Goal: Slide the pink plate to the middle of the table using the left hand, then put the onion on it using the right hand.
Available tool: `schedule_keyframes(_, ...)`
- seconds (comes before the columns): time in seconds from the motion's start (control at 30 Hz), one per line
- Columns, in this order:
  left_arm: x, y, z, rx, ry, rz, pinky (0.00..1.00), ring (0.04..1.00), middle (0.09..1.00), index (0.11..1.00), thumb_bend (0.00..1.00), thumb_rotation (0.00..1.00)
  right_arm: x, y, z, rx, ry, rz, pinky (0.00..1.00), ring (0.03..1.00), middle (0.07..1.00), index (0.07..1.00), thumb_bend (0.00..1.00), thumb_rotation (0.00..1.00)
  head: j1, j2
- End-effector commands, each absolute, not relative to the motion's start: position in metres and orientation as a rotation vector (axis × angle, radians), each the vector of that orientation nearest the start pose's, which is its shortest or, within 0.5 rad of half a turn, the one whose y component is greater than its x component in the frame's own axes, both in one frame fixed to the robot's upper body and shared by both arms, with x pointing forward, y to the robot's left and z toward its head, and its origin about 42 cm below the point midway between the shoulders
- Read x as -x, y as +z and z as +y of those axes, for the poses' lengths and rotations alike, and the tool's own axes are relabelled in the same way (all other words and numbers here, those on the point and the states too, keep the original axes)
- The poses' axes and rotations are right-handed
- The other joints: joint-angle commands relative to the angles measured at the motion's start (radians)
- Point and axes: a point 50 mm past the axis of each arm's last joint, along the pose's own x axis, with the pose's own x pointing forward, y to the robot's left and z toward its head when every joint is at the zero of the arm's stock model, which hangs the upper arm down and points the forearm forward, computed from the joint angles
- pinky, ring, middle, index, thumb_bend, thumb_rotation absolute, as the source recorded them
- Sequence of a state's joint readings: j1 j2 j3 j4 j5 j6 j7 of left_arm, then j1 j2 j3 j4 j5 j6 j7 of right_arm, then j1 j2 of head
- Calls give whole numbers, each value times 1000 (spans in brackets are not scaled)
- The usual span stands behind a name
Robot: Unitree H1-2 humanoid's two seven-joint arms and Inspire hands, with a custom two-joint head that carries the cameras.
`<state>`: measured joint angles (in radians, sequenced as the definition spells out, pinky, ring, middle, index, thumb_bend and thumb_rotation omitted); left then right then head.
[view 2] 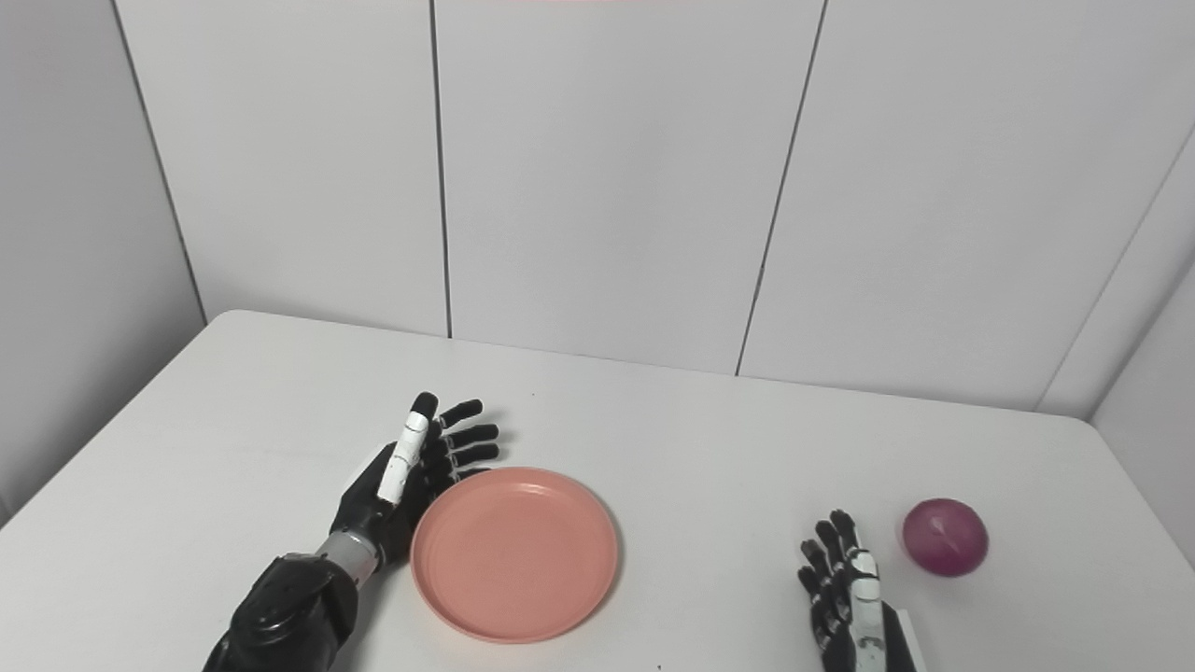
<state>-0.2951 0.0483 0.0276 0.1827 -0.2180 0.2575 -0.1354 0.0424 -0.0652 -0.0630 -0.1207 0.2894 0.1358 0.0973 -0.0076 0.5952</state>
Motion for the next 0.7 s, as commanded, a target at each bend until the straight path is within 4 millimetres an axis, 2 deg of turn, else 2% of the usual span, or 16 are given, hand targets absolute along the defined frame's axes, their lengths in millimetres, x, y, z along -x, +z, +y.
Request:
schedule_keyframes(0.0, -382, 135, 196, 166, -225, 104, 706, 767, 778, 816, 856, 896, -268, 106, -234, -240, 63, 94, 1000, 966, 977, 987, 876, 962, -12, 1)
schedule_keyframes(0.27, -389, 142, 181, 169, -254, 101, 723, 773, 765, 820, 836, 902, -269, 110, -225, -232, 63, 89, 1000, 961, 971, 985, 862, 979, -37, 13)
schedule_keyframes(0.67, -381, 141, 143, 202, -287, 125, 706, 767, 772, 813, 804, 902, -271, 112, -219, -233, 59, 90, 1000, 952, 964, 987, 866, 975, -57, 17)
